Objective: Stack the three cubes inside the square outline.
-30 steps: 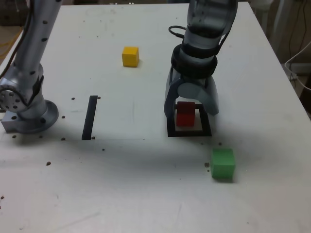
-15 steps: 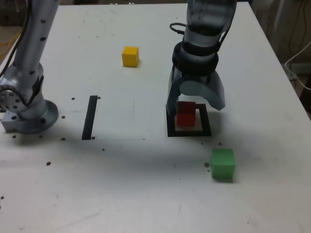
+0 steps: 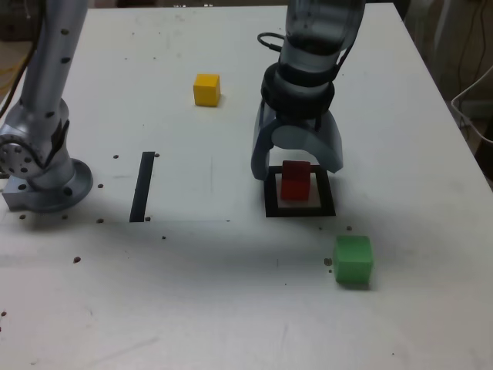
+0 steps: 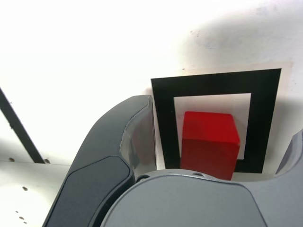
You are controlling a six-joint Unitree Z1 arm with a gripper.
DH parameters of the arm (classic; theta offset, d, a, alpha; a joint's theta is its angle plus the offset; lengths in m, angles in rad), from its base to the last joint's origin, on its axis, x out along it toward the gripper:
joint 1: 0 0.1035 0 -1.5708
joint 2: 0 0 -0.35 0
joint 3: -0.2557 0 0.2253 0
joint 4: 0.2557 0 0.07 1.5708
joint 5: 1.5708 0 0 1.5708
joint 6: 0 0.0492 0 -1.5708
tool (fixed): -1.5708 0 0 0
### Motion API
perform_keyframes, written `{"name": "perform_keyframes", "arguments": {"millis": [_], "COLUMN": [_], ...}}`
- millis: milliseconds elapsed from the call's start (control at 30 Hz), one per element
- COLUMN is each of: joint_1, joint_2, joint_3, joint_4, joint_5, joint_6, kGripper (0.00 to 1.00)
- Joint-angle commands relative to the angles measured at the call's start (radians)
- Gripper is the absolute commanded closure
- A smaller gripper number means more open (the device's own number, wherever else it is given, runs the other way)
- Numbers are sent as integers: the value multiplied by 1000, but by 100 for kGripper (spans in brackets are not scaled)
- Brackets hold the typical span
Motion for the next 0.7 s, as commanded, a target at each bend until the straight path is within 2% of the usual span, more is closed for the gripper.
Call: {"name": "perform_keyframes", "arguments": {"millis": [0,233,500,667], "joint_1": [-5,42,210,318], "joint_2": [-28,-113,-192,-224], "joint_3": [0,34,62,76], "joint_4": [20,42,77,81], "joint_5": [1,15,53,94], "joint_6": [0,46,166,224], "kGripper": [1,1,1,1]}}
